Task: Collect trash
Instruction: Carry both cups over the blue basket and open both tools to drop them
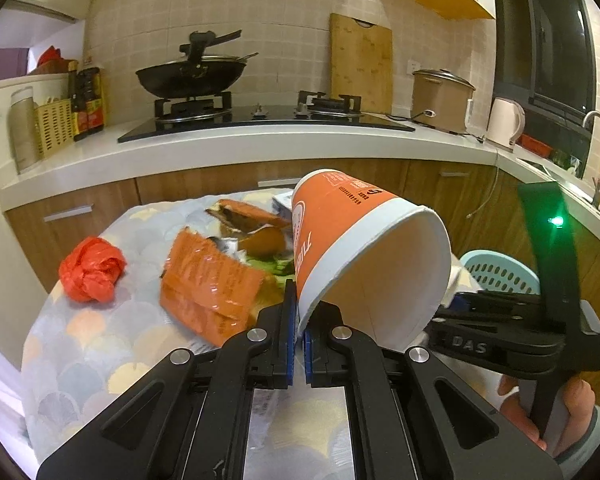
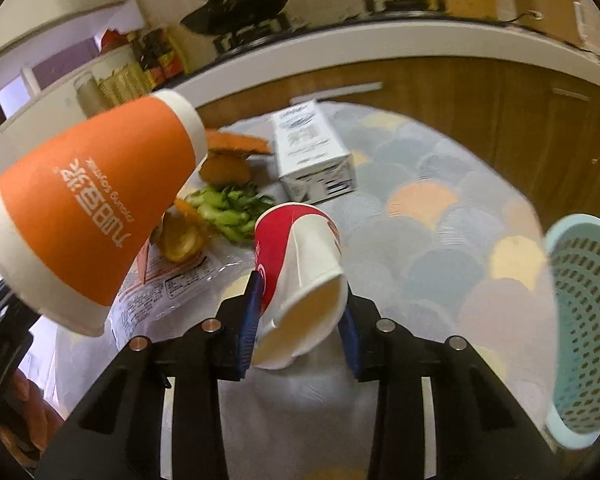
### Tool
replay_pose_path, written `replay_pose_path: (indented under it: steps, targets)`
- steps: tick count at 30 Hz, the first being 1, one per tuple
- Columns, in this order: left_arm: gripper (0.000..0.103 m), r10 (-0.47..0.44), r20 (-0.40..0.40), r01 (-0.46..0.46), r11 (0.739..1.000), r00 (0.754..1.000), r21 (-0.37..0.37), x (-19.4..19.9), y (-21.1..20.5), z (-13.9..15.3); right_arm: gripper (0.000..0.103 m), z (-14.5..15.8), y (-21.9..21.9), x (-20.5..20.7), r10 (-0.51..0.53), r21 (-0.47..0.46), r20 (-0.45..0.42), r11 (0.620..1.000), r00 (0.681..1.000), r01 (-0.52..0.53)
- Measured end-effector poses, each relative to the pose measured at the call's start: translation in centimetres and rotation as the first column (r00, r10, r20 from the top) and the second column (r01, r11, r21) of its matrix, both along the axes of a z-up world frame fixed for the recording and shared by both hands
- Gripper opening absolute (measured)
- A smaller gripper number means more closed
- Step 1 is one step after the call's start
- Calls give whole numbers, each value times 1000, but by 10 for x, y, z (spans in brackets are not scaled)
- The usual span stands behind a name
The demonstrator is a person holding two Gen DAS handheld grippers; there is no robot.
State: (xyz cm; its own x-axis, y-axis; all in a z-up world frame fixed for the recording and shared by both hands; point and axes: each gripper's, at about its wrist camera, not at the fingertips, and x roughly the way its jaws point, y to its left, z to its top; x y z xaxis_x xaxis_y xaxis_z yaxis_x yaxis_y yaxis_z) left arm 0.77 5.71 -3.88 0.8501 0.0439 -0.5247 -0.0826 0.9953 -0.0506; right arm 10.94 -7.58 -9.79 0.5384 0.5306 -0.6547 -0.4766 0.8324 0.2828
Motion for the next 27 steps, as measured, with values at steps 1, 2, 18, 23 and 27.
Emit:
replay_pose_path:
  steps: [1, 2, 18, 23, 27]
  targets:
    - [1, -7, -1, 7, 1000, 1000, 1, 2, -4, 1, 32, 3, -9, -1, -17, 1, 14, 1000, 1000, 17]
    - [1, -15, -1, 15, 1000, 1000, 1, 4, -9, 1, 32, 6, -16, -2, -30, 2, 23, 1000, 999, 30]
    - [1, -196, -32, 196, 981, 980, -10, 62, -126, 2, 32, 28, -161, -3, -280, -39, 139, 957, 950, 288]
    - [1, -277, -107, 276, 961, 955, -20, 88, -167, -17, 32, 15, -204, 7, -363, -53, 107, 927, 926, 370]
    - [1, -349, -180, 348, 937, 920, -39, 111, -205, -37, 32, -7, -238, 13, -420, -72, 49, 903, 906, 423]
